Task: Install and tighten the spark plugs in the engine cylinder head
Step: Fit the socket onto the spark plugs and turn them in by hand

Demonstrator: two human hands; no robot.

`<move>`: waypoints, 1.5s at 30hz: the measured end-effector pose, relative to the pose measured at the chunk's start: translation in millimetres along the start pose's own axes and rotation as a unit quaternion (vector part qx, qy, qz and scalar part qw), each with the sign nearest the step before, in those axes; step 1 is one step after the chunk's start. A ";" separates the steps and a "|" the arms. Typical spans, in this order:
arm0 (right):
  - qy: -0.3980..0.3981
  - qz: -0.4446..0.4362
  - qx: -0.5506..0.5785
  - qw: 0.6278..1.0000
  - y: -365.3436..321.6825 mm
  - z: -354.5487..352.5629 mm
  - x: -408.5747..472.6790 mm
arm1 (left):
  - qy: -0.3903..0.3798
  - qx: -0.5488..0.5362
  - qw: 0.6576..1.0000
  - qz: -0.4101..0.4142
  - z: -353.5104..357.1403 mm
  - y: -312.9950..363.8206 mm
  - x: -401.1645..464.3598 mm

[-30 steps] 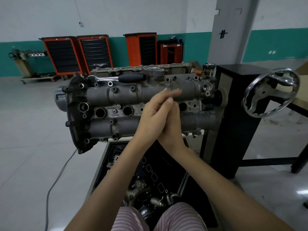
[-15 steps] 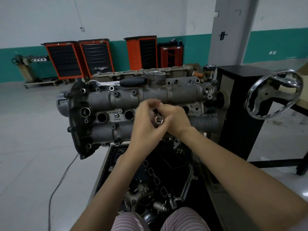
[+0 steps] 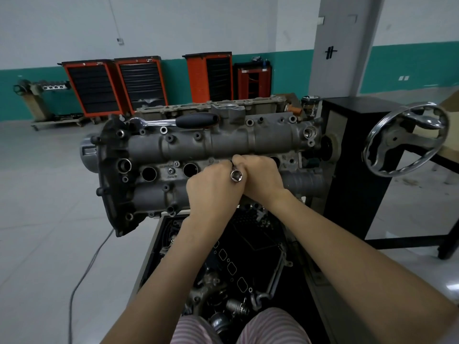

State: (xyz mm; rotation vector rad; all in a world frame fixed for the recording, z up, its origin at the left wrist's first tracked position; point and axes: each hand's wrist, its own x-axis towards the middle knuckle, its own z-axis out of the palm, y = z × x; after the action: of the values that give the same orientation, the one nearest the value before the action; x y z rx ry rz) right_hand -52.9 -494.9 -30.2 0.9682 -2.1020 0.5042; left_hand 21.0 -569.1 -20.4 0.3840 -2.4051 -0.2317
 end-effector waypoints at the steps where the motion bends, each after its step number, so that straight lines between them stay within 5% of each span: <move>1: 0.009 -0.002 -0.004 1.000 0.9 1.8 0.1 | -0.008 -0.011 1.000 0.004 -1.1 0.0 1.9; 7: 0.000 0.005 -0.027 1.000 1.4 3.9 1.5 | -0.080 -0.086 0.993 0.004 -9.4 -9.4 5.9; 12: -0.116 0.022 -0.045 0.992 4.8 1.3 6.4 | -0.048 -0.045 0.996 -0.054 -8.2 -1.2 -2.4; 16: -0.022 -0.025 0.005 0.999 0.4 -0.1 0.8 | 0.017 0.010 0.998 -0.056 -7.6 2.4 -7.5; 21: -0.126 0.023 -0.012 0.992 9.3 7.2 5.2 | -0.017 -0.044 0.999 -0.014 -13.7 0.0 -1.8; 25: -0.095 0.022 0.008 0.995 7.6 8.6 3.9 | -0.066 -0.074 0.995 -0.001 -17.3 -3.5 3.4; 32: 0.007 -0.034 0.009 0.999 5.2 3.0 0.1 | 0.005 0.012 0.999 -0.035 -16.2 3.4 -6.1; 37: -0.094 0.022 0.023 0.995 10.1 5.3 4.8 | -0.013 -0.051 0.998 -0.021 -15.6 1.5 -5.8; 45: -0.058 -0.007 0.029 0.998 6.6 0.6 1.0 | -0.001 -0.029 0.999 -0.040 -13.8 6.3 -7.3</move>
State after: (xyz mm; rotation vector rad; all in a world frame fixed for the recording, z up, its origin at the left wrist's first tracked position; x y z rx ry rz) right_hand -58.7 -491.5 -30.1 1.0681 -2.1930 0.5148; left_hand 34.0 -561.6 -12.8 0.4530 -2.3811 -0.3371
